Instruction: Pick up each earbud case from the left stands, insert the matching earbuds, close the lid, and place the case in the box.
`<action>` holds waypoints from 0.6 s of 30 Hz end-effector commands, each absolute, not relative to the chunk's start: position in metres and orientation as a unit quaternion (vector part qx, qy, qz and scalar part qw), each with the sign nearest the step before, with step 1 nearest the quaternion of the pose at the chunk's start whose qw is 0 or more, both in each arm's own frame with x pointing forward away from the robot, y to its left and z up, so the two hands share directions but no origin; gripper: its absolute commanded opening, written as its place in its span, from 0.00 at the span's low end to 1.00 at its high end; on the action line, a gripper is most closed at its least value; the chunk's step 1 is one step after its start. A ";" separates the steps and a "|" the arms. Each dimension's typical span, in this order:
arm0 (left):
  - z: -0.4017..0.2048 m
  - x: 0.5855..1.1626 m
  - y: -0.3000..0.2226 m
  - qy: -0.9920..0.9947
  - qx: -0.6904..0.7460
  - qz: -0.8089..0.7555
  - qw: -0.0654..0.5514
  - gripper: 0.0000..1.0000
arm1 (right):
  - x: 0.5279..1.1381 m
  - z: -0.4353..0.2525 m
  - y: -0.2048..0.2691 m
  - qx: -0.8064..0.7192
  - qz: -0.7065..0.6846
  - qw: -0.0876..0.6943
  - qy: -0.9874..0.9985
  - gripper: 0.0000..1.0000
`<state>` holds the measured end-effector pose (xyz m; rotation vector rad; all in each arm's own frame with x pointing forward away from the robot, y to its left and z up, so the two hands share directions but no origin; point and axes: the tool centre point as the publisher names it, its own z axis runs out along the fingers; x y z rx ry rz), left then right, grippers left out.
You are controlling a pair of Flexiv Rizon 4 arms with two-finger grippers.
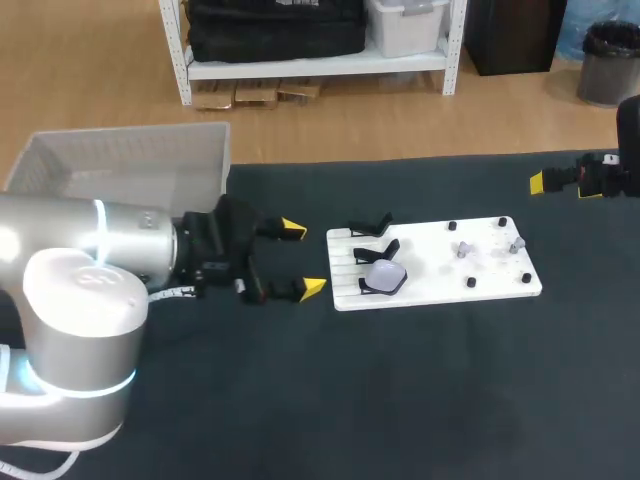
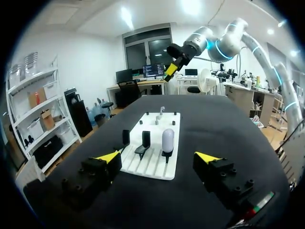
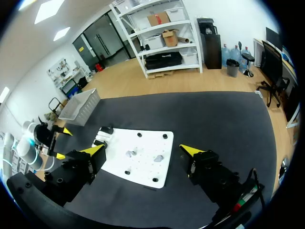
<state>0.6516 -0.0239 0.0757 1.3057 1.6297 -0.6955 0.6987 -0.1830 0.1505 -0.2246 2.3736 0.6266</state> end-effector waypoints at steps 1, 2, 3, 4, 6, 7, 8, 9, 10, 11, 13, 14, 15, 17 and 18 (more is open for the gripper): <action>0.071 0.655 -0.039 0.659 0.545 -0.289 0.429 1.00 | 0.699 0.150 -0.184 -0.087 0.241 0.331 0.908 1.00; 0.069 0.655 -0.043 0.661 0.551 -0.282 0.424 1.00 | 0.699 0.150 -0.184 -0.087 0.241 0.331 0.908 1.00; 0.068 0.655 -0.047 0.663 0.557 -0.282 0.414 1.00 | 0.699 0.150 -0.184 -0.087 0.241 0.331 0.908 1.00; 0.067 0.654 -0.051 0.665 0.559 -0.281 0.407 1.00 | 0.699 0.150 -0.184 -0.087 0.241 0.331 0.908 1.00; 0.064 0.654 -0.057 0.670 0.565 -0.274 0.396 1.00 | 0.699 0.150 -0.184 -0.087 0.241 0.331 0.908 1.00; 0.063 0.654 -0.059 0.671 0.567 -0.273 0.392 1.00 | 0.699 0.150 -0.184 -0.087 0.241 0.331 0.908 1.00; 0.062 0.655 -0.060 0.672 0.567 -0.273 0.391 1.00 | 0.699 0.150 -0.184 -0.087 0.241 0.331 0.908 1.00; 0.061 0.655 -0.062 0.673 0.568 -0.272 0.388 1.00 | 0.699 0.150 -0.184 -0.087 0.241 0.331 0.908 1.00; 0.059 0.656 -0.063 0.676 0.569 -0.268 0.384 1.00 | 0.699 0.150 -0.184 -0.087 0.241 0.331 0.908 1.00; 0.057 0.657 -0.065 0.676 0.569 -0.268 0.384 1.00 | 0.699 0.150 -0.184 -0.087 0.241 0.331 0.908 1.00; 0.055 0.658 -0.069 0.675 0.574 -0.266 0.379 1.00 | 0.699 0.150 -0.184 -0.087 0.241 0.331 0.908 1.00; 0.053 0.659 -0.071 0.673 0.577 -0.269 0.376 1.00 | 0.699 0.150 -0.184 -0.087 0.241 0.331 0.908 1.00; 0.050 0.660 -0.073 0.673 0.577 -0.271 0.376 1.00 | 0.699 0.150 -0.184 -0.087 0.241 0.331 0.908 1.00; 0.046 0.662 -0.076 0.670 0.580 -0.275 0.372 1.00 | 0.699 0.150 -0.184 -0.087 0.241 0.331 0.908 1.00; 0.044 0.663 -0.077 0.670 0.580 -0.276 0.371 1.00 | 0.699 0.150 -0.184 -0.087 0.241 0.331 0.908 1.00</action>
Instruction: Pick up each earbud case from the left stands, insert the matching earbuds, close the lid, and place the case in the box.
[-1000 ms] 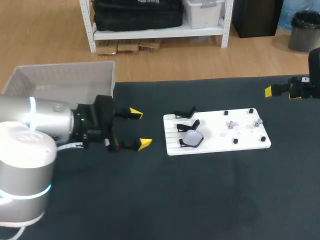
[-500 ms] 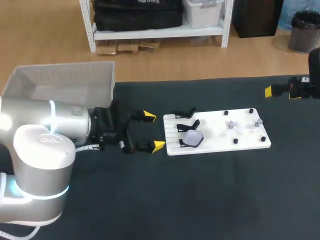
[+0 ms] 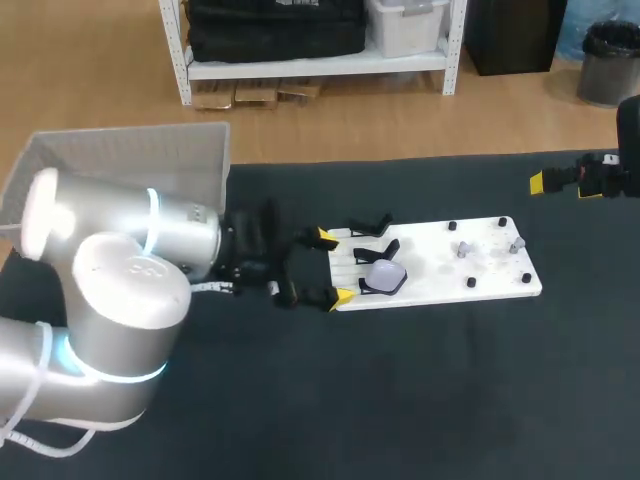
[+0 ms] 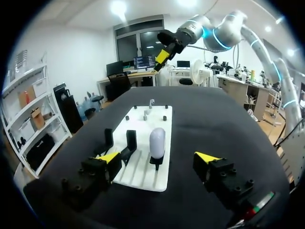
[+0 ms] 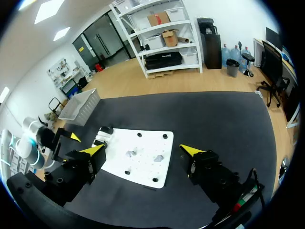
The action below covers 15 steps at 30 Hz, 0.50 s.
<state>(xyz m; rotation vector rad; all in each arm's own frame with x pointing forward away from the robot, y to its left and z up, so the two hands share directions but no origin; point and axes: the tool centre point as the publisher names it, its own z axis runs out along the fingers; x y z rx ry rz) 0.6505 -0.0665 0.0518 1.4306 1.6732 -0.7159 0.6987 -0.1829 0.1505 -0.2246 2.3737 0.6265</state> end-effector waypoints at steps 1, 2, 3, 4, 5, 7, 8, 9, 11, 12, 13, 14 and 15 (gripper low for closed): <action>0.043 0.663 -0.078 0.669 0.583 -0.277 0.369 0.95 | 0.699 0.150 -0.184 -0.087 0.241 0.331 0.908 1.00; 0.041 0.664 -0.079 0.667 0.584 -0.281 0.369 0.82 | 0.699 0.150 -0.184 -0.087 0.241 0.331 0.908 1.00; 0.039 0.664 -0.080 0.667 0.583 -0.283 0.368 0.73 | 0.699 0.150 -0.184 -0.087 0.241 0.331 0.908 1.00; 0.037 0.665 -0.082 0.667 0.585 -0.283 0.364 0.72 | 0.699 0.150 -0.184 -0.087 0.241 0.331 0.908 1.00; 0.036 0.665 -0.083 0.665 0.585 -0.288 0.364 0.73 | 0.699 0.150 -0.184 -0.087 0.241 0.331 0.908 1.00; 0.034 0.666 -0.087 0.664 0.588 -0.288 0.361 0.65 | 0.699 0.150 -0.184 -0.087 0.241 0.331 0.908 1.00; 0.034 0.666 -0.090 0.664 0.588 -0.290 0.361 0.61 | 0.699 0.150 -0.184 -0.087 0.241 0.331 0.908 1.00; 0.034 0.665 -0.092 0.663 0.588 -0.291 0.361 0.61 | 0.699 0.150 -0.184 -0.087 0.241 0.331 0.908 1.00; 0.033 0.664 -0.095 0.662 0.587 -0.295 0.362 0.57 | 0.699 0.150 -0.184 -0.087 0.241 0.331 0.908 1.00; 0.032 0.664 -0.097 0.662 0.585 -0.296 0.364 0.58 | 0.699 0.150 -0.184 -0.087 0.241 0.331 0.908 1.00; 0.032 0.664 -0.098 0.662 0.584 -0.298 0.364 0.59 | 0.699 0.150 -0.184 -0.087 0.241 0.331 0.908 1.00; 0.030 0.664 -0.099 0.662 0.582 -0.302 0.364 0.60 | 0.699 0.150 -0.184 -0.087 0.241 0.331 0.908 1.00; 0.029 0.664 -0.101 0.662 0.581 -0.305 0.363 0.61 | 0.699 0.150 -0.184 -0.087 0.241 0.331 0.908 1.00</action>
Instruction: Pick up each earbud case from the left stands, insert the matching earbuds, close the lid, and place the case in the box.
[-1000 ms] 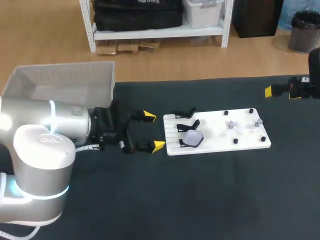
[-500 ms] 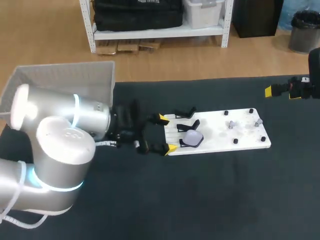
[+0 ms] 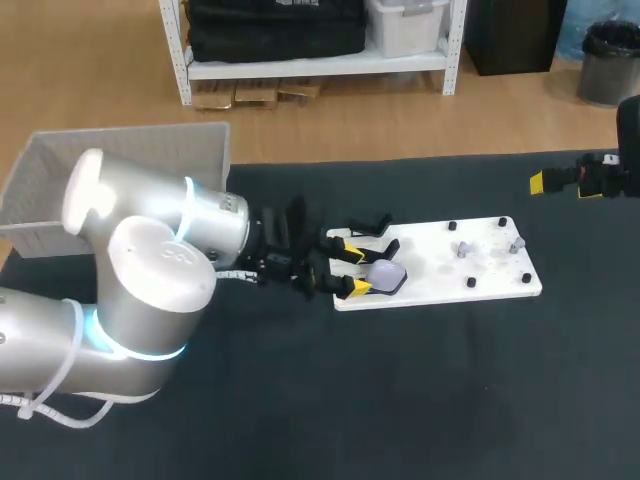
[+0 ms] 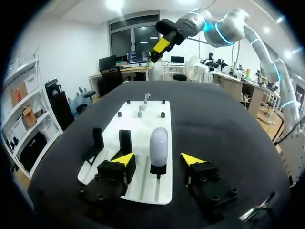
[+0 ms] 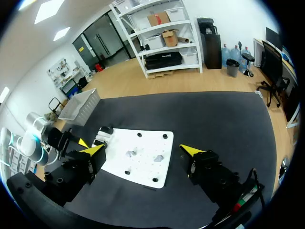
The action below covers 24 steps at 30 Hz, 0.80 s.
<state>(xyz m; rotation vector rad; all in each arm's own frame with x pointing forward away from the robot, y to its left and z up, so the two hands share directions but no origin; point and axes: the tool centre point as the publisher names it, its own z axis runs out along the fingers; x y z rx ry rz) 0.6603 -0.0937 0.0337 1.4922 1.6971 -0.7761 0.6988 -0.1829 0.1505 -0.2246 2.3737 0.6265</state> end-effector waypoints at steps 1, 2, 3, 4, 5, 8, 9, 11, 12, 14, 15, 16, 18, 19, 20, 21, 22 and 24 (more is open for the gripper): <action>0.028 0.664 -0.103 0.662 0.580 -0.306 0.364 0.62 | 0.699 0.150 -0.184 -0.087 0.241 0.331 0.908 1.00; 0.028 0.664 -0.104 0.661 0.579 -0.308 0.363 0.61 | 0.699 0.150 -0.184 -0.087 0.241 0.331 0.908 1.00; 0.027 0.664 -0.105 0.661 0.578 -0.311 0.364 0.61 | 0.699 0.150 -0.184 -0.087 0.241 0.331 0.908 1.00; 0.026 0.664 -0.107 0.661 0.578 -0.311 0.363 0.62 | 0.699 0.150 -0.184 -0.087 0.241 0.331 0.908 1.00; 0.025 0.664 -0.108 0.661 0.578 -0.312 0.363 0.63 | 0.699 0.150 -0.184 -0.087 0.241 0.331 0.908 1.00; 0.023 0.666 -0.111 0.662 0.573 -0.317 0.364 0.66 | 0.699 0.150 -0.184 -0.087 0.241 0.331 0.908 1.00; 0.022 0.666 -0.111 0.662 0.572 -0.318 0.365 0.66 | 0.699 0.150 -0.184 -0.087 0.241 0.331 0.908 1.00; 0.020 0.667 -0.113 0.662 0.571 -0.321 0.365 0.64 | 0.699 0.150 -0.184 -0.087 0.241 0.331 0.908 1.00; 0.020 0.667 -0.114 0.662 0.571 -0.321 0.364 0.64 | 0.699 0.150 -0.184 -0.087 0.241 0.331 0.908 1.00; 0.018 0.668 -0.115 0.662 0.569 -0.323 0.365 0.64 | 0.699 0.150 -0.184 -0.087 0.241 0.331 0.908 1.00; 0.018 0.668 -0.115 0.662 0.568 -0.326 0.365 0.62 | 0.699 0.150 -0.184 -0.087 0.241 0.331 0.908 1.00; 0.017 0.668 -0.116 0.662 0.566 -0.328 0.366 0.61 | 0.699 0.150 -0.184 -0.087 0.241 0.331 0.908 1.00; 0.016 0.669 -0.117 0.662 0.564 -0.331 0.367 0.58 | 0.699 0.150 -0.184 -0.087 0.241 0.331 0.908 1.00; 0.016 0.669 -0.117 0.662 0.562 -0.332 0.368 0.58 | 0.699 0.150 -0.184 -0.087 0.241 0.331 0.908 1.00; 0.016 0.669 -0.118 0.662 0.562 -0.333 0.368 0.58 | 0.699 0.150 -0.184 -0.087 0.241 0.331 0.908 1.00; 0.015 0.669 -0.119 0.661 0.562 -0.334 0.368 0.58 | 0.699 0.150 -0.184 -0.087 0.241 0.331 0.908 1.00; 0.015 0.669 -0.119 0.661 0.562 -0.335 0.368 0.56 | 0.699 0.150 -0.184 -0.087 0.241 0.331 0.908 1.00; 0.014 0.668 -0.120 0.660 0.562 -0.337 0.367 0.55 | 0.699 0.150 -0.184 -0.087 0.241 0.331 0.908 1.00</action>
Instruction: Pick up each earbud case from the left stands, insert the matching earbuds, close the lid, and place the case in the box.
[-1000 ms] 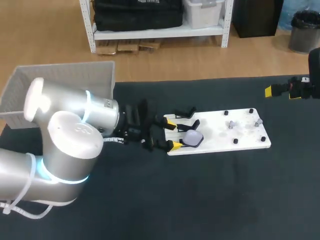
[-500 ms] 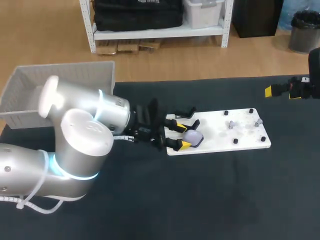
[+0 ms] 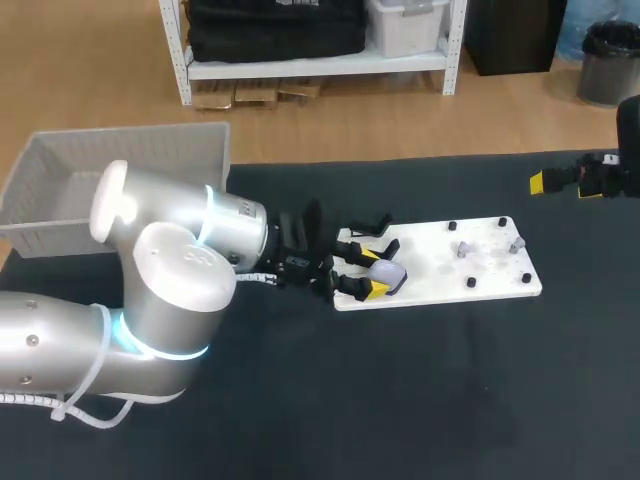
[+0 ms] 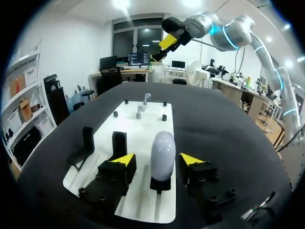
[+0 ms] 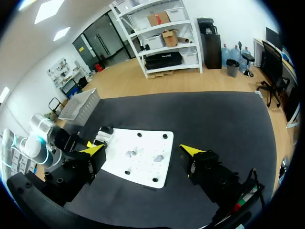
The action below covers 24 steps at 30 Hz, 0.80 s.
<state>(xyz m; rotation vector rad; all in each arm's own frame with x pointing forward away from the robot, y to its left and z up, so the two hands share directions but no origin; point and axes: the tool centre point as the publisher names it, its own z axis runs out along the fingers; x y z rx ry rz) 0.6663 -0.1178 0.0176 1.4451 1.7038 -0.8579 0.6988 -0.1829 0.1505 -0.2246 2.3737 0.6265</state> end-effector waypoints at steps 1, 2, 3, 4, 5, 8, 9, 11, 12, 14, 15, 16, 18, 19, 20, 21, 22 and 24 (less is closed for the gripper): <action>0.014 0.668 -0.120 0.660 0.562 -0.339 0.366 0.55 | 0.699 0.150 -0.184 -0.087 0.241 0.331 0.908 1.00; 0.014 0.668 -0.121 0.659 0.561 -0.340 0.367 0.55 | 0.699 0.150 -0.184 -0.087 0.241 0.331 0.908 1.00; 0.014 0.668 -0.121 0.658 0.560 -0.344 0.367 0.55 | 0.699 0.150 -0.184 -0.087 0.241 0.331 0.908 1.00; 0.014 0.668 -0.122 0.658 0.560 -0.345 0.368 0.55 | 0.699 0.150 -0.184 -0.087 0.241 0.331 0.908 1.00; 0.014 0.668 -0.122 0.657 0.559 -0.347 0.368 0.55 | 0.699 0.150 -0.184 -0.087 0.241 0.331 0.908 1.00; 0.012 0.669 -0.123 0.657 0.558 -0.350 0.368 0.49 | 0.699 0.150 -0.184 -0.087 0.241 0.331 0.908 1.00; 0.012 0.669 -0.123 0.656 0.558 -0.351 0.367 0.49 | 0.699 0.150 -0.184 -0.087 0.241 0.331 0.908 1.00; 0.012 0.669 -0.124 0.656 0.558 -0.352 0.367 0.48 | 0.699 0.150 -0.184 -0.087 0.241 0.331 0.908 1.00; 0.012 0.669 -0.124 0.656 0.558 -0.352 0.367 0.49 | 0.699 0.150 -0.184 -0.087 0.241 0.331 0.908 1.00; 0.012 0.669 -0.124 0.656 0.558 -0.354 0.366 0.48 | 0.699 0.150 -0.184 -0.087 0.241 0.331 0.908 1.00; 0.011 0.669 -0.124 0.656 0.558 -0.354 0.365 0.48 | 0.699 0.150 -0.184 -0.087 0.241 0.331 0.908 1.00; 0.011 0.669 -0.124 0.656 0.557 -0.355 0.365 0.48 | 0.699 0.150 -0.184 -0.087 0.241 0.331 0.908 1.00; 0.011 0.669 -0.124 0.655 0.557 -0.356 0.365 0.46 | 0.699 0.150 -0.184 -0.087 0.241 0.331 0.908 1.00; 0.011 0.669 -0.125 0.655 0.557 -0.356 0.365 0.45 | 0.699 0.150 -0.184 -0.087 0.241 0.331 0.908 1.00; 0.011 0.669 -0.125 0.656 0.557 -0.357 0.364 0.43 | 0.699 0.150 -0.184 -0.087 0.241 0.331 0.908 1.00; 0.011 0.669 -0.125 0.656 0.557 -0.357 0.364 0.41 | 0.699 0.150 -0.184 -0.087 0.241 0.331 0.908 1.00; 0.011 0.669 -0.125 0.656 0.557 -0.358 0.363 0.37 | 0.699 0.150 -0.184 -0.087 0.241 0.331 0.908 1.00; 0.011 0.668 -0.125 0.656 0.556 -0.359 0.363 0.26 | 0.699 0.150 -0.184 -0.087 0.241 0.331 0.908 1.00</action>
